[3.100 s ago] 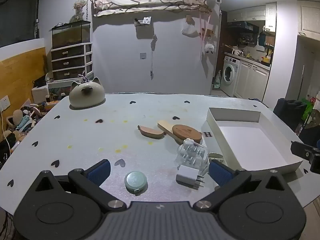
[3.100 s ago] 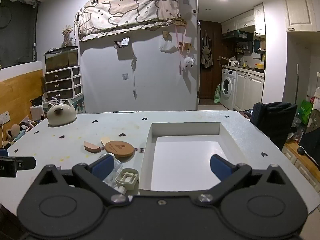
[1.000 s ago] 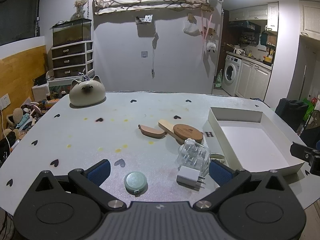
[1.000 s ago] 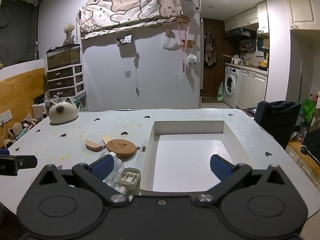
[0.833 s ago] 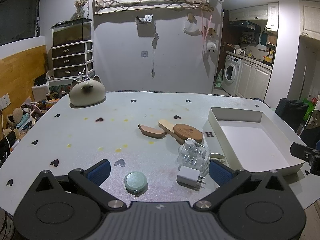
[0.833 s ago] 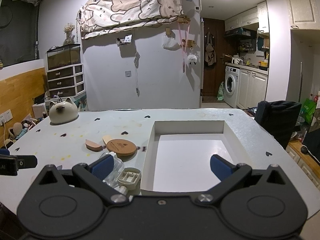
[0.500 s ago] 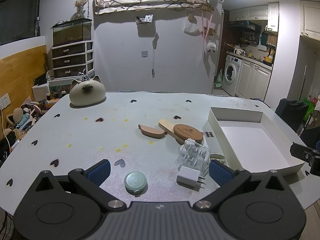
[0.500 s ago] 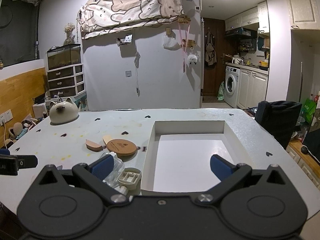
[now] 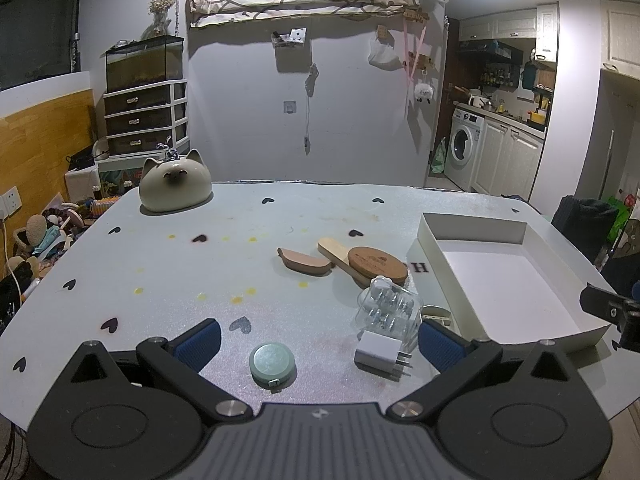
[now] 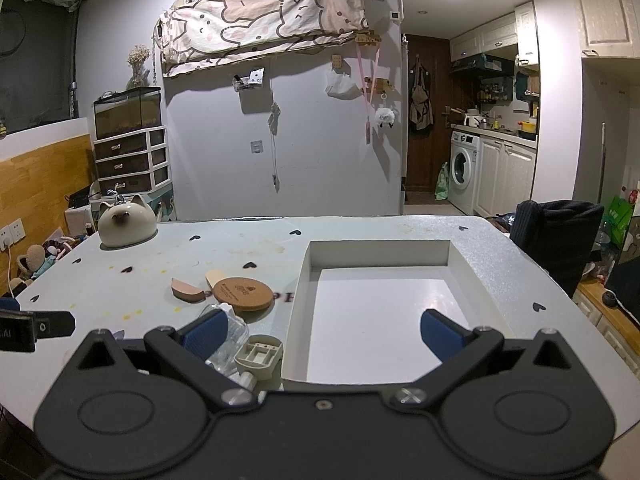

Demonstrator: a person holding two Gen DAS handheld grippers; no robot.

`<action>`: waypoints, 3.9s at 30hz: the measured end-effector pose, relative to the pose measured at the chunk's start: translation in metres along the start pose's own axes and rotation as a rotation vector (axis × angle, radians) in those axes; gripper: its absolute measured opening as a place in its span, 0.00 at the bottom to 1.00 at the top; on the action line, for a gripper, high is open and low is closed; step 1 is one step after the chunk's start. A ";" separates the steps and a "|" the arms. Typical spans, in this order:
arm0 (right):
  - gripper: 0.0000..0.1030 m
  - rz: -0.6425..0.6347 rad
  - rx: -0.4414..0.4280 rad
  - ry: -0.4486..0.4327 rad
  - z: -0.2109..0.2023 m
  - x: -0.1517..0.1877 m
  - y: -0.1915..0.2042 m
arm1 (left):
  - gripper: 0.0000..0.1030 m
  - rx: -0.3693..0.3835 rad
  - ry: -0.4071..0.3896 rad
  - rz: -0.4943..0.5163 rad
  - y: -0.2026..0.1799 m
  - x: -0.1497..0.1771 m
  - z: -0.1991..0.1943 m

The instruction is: Organize rigid objects

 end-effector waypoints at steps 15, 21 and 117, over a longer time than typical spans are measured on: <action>1.00 0.001 0.005 -0.029 0.001 -0.009 -0.006 | 1.00 -0.002 0.003 -0.009 0.004 -0.007 -0.003; 1.00 0.014 0.061 -0.040 0.006 -0.017 -0.027 | 1.00 -0.015 0.022 -0.026 -0.002 -0.013 0.006; 0.06 -0.036 0.108 0.601 0.235 0.036 -0.201 | 0.49 0.279 0.241 0.075 -0.164 -0.084 0.180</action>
Point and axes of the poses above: each gripper's, at about its wrist camera, not at the fingertips, and z roughly the way its jaws point, y to its left, x to its underside, the point moved 5 cm from there along z, roughly the way its jaws point, and after that the axes turned 5 degrees about x, right-handed, at the moved point
